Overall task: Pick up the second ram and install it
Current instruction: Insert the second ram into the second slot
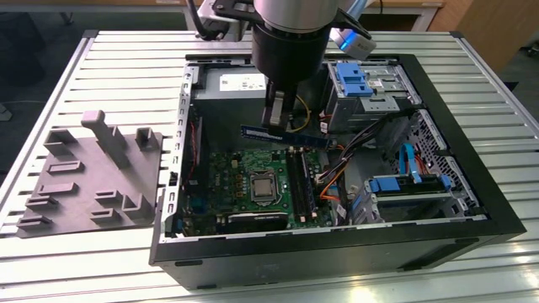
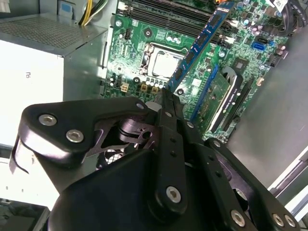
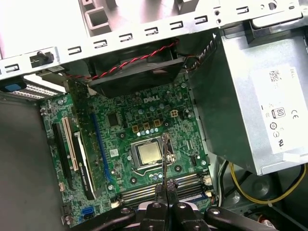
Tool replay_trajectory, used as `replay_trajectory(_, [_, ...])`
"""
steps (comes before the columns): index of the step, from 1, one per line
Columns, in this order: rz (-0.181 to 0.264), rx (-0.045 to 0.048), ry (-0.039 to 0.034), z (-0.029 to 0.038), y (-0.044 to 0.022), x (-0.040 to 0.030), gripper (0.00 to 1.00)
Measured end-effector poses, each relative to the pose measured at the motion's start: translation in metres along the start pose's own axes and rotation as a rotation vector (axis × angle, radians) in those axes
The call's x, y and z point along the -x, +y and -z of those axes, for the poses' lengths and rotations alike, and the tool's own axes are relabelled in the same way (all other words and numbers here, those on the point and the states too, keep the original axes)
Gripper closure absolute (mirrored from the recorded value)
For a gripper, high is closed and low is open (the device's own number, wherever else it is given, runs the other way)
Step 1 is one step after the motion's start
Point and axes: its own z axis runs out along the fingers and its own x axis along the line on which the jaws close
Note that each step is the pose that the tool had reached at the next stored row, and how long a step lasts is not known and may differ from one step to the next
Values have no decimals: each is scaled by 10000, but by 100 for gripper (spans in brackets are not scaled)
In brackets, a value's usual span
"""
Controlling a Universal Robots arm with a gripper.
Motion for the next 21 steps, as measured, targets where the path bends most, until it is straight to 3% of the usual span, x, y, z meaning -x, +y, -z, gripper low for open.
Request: replay_trajectory(21, [-862,-23,-34,0,0,0,88])
